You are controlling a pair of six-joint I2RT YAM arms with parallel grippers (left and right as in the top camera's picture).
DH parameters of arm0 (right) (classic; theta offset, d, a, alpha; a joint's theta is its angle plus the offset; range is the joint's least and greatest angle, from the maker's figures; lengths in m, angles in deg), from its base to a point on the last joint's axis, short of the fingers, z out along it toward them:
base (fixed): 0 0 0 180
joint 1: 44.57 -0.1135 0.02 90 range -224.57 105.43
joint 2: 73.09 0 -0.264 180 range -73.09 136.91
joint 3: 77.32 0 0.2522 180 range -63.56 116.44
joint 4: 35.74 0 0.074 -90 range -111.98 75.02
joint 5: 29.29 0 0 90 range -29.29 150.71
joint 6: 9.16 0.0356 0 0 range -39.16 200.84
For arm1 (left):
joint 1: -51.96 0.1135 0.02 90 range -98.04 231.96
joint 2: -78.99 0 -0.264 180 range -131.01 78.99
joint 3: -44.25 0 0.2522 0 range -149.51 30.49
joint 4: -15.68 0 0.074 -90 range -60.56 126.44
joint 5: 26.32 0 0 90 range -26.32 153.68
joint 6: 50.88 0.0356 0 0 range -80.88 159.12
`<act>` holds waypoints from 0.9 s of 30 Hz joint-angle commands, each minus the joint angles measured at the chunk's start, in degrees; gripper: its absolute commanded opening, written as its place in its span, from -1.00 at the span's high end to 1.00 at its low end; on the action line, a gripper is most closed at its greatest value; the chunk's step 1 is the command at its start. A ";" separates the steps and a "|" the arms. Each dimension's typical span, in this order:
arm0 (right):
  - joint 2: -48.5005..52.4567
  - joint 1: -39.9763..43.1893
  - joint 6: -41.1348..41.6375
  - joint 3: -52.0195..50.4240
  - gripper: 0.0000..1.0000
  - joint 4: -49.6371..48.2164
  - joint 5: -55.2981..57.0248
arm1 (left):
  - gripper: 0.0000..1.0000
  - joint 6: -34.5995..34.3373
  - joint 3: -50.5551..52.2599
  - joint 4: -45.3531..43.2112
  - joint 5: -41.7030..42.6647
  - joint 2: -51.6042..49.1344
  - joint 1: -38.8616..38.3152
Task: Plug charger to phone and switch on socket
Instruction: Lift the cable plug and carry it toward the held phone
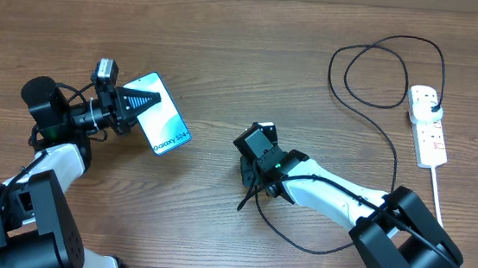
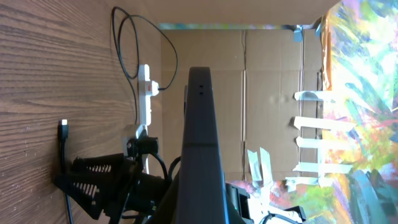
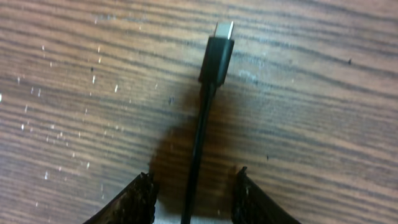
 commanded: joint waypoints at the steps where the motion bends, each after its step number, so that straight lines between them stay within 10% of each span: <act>1: 2.71 -0.11 0.76 -0.15 0.16 -0.04 0.66 | 0.91 1.36 -0.83 -0.33 1.55 -0.04 -0.13; 27: 9.11 0.02 -4.85 4.63 0.92 12.83 -12.22 | 0.92 1.16 -0.83 -0.15 1.55 -0.04 -0.13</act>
